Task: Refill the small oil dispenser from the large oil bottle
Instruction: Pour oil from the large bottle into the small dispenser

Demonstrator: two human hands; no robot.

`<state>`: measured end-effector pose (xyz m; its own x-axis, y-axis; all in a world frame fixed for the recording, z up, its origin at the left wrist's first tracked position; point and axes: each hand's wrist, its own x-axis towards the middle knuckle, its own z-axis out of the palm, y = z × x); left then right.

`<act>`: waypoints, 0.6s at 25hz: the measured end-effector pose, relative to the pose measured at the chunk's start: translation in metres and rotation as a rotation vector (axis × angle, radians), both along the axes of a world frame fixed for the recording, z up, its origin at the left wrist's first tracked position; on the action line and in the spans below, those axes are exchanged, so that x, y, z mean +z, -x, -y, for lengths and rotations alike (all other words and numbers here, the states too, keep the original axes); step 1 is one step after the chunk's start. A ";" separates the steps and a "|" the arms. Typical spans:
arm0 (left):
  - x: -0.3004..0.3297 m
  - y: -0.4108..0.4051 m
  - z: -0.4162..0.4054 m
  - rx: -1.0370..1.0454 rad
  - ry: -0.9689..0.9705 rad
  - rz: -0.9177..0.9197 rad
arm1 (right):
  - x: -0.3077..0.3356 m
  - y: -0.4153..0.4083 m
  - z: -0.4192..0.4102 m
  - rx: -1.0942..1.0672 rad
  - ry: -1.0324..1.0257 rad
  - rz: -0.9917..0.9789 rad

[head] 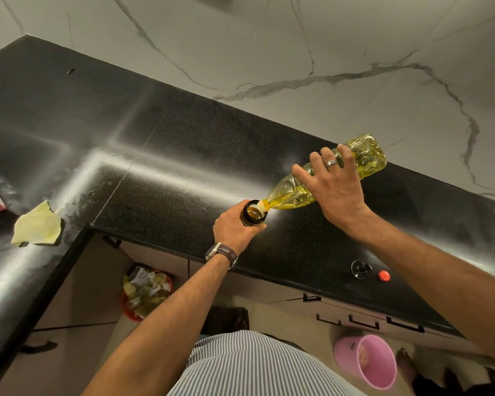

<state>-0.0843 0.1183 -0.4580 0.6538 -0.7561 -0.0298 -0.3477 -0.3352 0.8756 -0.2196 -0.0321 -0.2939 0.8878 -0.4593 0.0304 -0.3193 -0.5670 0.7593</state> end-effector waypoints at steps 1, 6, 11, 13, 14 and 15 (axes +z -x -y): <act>0.000 0.000 0.000 0.002 -0.001 0.003 | 0.000 -0.001 0.001 0.004 0.000 0.006; 0.001 0.000 0.000 0.001 -0.001 0.006 | 0.003 -0.001 0.002 0.001 -0.010 0.022; 0.001 0.000 0.000 0.001 -0.002 0.006 | 0.005 0.000 0.000 -0.004 -0.018 0.010; 0.002 0.000 -0.001 0.001 0.001 0.007 | 0.006 0.000 0.000 -0.006 -0.021 0.012; 0.001 0.000 -0.001 0.001 0.002 0.006 | 0.007 -0.001 0.001 -0.007 -0.021 0.014; 0.002 0.000 -0.001 0.000 0.002 0.005 | 0.007 -0.001 0.001 -0.008 -0.022 0.017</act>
<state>-0.0842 0.1196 -0.4559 0.6539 -0.7561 -0.0254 -0.3518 -0.3336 0.8746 -0.2189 -0.0328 -0.2870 0.8834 -0.4673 0.0352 -0.3367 -0.5807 0.7412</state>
